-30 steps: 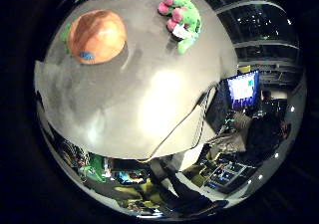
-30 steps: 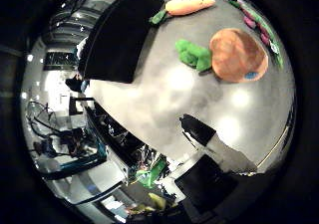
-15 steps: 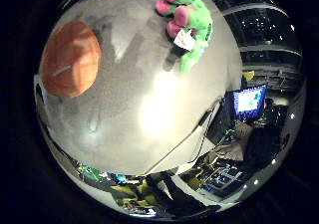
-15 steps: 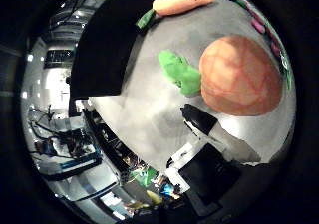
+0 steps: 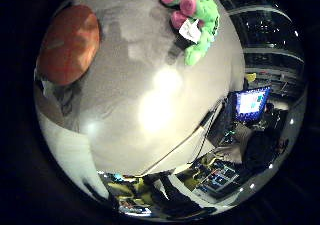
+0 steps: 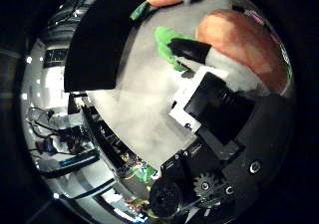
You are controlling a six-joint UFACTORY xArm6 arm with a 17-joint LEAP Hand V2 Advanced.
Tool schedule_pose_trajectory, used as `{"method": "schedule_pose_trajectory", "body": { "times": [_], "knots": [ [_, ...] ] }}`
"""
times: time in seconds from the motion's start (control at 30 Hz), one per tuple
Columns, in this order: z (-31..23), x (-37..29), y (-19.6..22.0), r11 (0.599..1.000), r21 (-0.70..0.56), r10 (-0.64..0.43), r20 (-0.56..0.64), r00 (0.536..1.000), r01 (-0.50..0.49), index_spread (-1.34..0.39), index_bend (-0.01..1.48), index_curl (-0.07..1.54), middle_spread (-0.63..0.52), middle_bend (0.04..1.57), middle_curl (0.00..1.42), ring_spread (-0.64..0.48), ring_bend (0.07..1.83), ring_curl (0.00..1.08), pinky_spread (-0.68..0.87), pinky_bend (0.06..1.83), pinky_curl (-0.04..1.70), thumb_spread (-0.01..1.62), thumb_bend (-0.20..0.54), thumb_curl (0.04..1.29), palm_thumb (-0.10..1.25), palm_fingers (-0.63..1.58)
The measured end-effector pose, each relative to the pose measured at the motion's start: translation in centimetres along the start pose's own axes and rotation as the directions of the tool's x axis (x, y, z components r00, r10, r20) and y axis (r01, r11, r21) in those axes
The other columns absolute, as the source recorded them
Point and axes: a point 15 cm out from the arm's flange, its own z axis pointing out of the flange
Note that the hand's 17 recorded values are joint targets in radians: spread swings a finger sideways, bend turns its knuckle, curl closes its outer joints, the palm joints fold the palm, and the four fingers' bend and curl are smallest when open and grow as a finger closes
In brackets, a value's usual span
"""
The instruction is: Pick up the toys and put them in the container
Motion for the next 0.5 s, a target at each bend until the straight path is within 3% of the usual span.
{"method": "schedule_pose_trajectory", "body": {
  "times": [0.13,0.5],
  "knots": [
    [-0.6,0.5,0.3,1.000,0.006,0.009,-0.009,1.000,-0.009,-0.34,0.75,0.52,-0.16,0.90,0.54,-0.21,1.06,0.45,-0.43,0.92,0.39,0.96,-0.025,0.40,0.77,1.47],
    [-7.0,0.1,2.4,0.999,-0.008,0.043,-0.005,0.999,-0.043,-0.21,1.06,0.64,-0.11,1.19,0.62,-0.17,1.34,0.55,-0.26,1.24,0.59,0.90,-0.007,0.53,1.00,1.30]
  ]
}}
